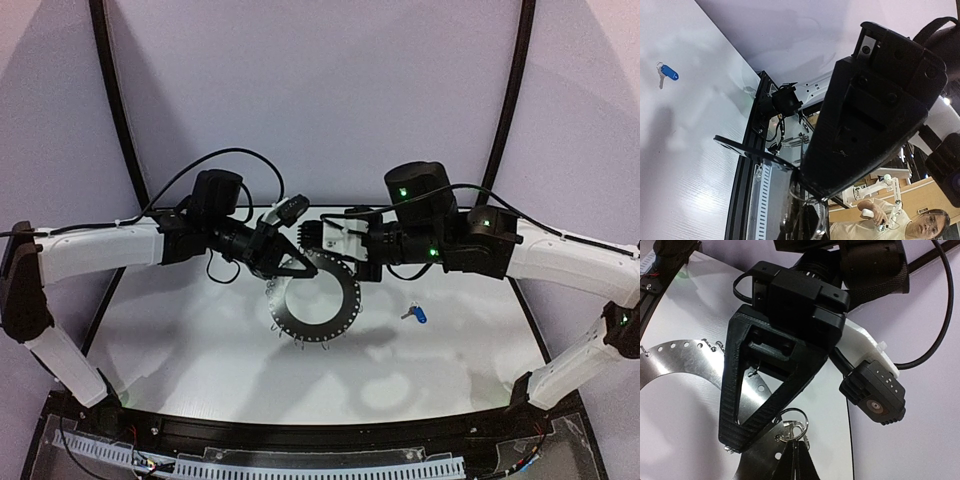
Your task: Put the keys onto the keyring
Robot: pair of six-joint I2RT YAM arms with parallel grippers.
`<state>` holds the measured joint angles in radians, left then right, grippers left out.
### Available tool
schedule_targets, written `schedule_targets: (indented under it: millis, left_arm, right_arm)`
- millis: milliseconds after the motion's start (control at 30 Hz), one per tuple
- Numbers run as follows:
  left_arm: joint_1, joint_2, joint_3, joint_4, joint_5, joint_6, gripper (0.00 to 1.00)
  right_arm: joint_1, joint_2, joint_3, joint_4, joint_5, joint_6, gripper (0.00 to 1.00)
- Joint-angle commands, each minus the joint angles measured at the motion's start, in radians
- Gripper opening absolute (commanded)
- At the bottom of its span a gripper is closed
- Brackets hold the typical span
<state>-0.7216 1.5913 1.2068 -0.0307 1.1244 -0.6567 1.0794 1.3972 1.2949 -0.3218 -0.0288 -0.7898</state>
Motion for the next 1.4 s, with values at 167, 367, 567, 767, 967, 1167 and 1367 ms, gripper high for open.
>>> schedule_targets:
  millis: [167,367,567,767,967,1167,1367]
  left_arm:
    - [0.053,-0.053,0.032,0.077,-0.198,-0.046,0.01]
    - [0.071,-0.057,0.037,0.087,-0.209,-0.099,0.01]
    - [0.099,-0.067,0.007,0.219,-0.158,-0.201,0.01]
    - [0.117,-0.061,-0.006,0.331,-0.117,-0.325,0.01]
    - [0.142,-0.023,-0.044,0.592,-0.075,-0.572,0.01]
    - [0.152,-0.025,-0.064,0.647,-0.090,-0.616,0.01]
    - [0.153,-0.036,-0.071,0.611,-0.102,-0.580,0.01]
  right_arm:
    - [0.101,0.125,0.123,-0.412,-0.258,-0.117,0.00]
    - [0.168,0.178,0.143,-0.457,-0.119,-0.189,0.00]
    - [0.187,0.175,0.126,-0.450,-0.068,-0.233,0.00]
    - [0.202,0.169,0.091,-0.434,0.087,-0.277,0.00]
    - [0.237,0.123,-0.027,-0.239,0.313,-0.414,0.00]
    - [0.238,0.031,-0.075,-0.248,0.210,-0.402,0.00]
    - [0.235,-0.056,-0.098,-0.239,0.063,-0.393,0.00]
